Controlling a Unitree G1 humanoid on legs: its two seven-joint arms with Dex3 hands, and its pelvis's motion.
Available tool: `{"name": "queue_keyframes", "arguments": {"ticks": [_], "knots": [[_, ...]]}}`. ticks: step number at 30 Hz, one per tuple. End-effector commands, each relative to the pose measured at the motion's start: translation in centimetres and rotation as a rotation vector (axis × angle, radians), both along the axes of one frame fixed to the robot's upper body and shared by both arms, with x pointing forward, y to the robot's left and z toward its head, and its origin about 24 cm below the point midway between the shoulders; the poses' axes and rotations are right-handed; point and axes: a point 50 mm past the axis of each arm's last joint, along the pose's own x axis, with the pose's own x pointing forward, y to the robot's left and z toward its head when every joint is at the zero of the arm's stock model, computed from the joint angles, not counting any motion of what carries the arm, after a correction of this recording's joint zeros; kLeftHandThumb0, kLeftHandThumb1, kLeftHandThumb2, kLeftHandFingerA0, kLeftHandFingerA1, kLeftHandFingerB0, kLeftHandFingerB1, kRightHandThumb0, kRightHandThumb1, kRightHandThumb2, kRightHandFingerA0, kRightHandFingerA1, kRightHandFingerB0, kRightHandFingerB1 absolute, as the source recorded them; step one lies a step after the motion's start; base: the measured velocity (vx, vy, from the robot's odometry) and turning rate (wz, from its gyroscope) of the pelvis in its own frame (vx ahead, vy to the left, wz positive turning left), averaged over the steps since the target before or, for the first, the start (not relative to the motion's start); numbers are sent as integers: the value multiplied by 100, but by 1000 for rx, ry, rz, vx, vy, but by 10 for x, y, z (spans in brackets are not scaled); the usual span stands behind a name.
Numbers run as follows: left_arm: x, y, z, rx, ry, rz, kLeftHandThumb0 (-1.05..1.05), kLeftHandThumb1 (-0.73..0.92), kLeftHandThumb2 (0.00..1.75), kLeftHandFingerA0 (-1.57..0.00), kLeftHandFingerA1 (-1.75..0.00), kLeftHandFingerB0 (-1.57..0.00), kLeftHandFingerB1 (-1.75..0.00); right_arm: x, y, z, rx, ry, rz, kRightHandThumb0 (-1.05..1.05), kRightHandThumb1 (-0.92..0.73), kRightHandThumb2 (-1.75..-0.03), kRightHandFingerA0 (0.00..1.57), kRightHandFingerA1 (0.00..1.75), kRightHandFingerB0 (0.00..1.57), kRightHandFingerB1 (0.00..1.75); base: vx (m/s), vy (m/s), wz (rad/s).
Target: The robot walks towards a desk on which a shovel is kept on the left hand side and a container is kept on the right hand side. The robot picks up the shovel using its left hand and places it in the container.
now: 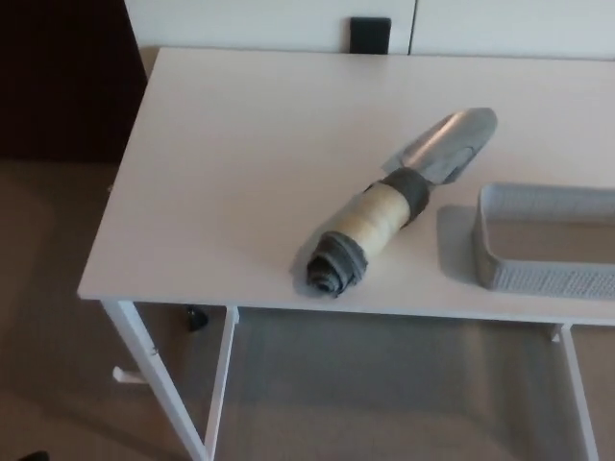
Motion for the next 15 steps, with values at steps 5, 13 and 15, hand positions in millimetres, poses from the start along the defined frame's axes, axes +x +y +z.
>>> {"name": "queue_keyframes", "arguments": {"ticks": [5, 13, 15], "knots": [[3, 4, 4, 26, -26, -12, -23, 51, 62, -52, -49, -44, -42, 2, -1, 1, 20, -3, 2, -37, -47, -68, 57, 52, 38, 45, -34, 218, -1], [4, 4, 4, 31, -23, -16, -23, 51, 62, -53, -49, -46, -43, 3, 0, -1, 7, 1, 0, -36, -48, -69, 59, 53, 38, 45, -22, 37, 0], [4, 5, 4, 30, -20, -17, -23, 52, 62, -52, -49, -44, -42, 3, 0, -1, 17, -1, -3, -36, -48, -68, 59, 53, 38, 45, -13, -87, 2]]}}
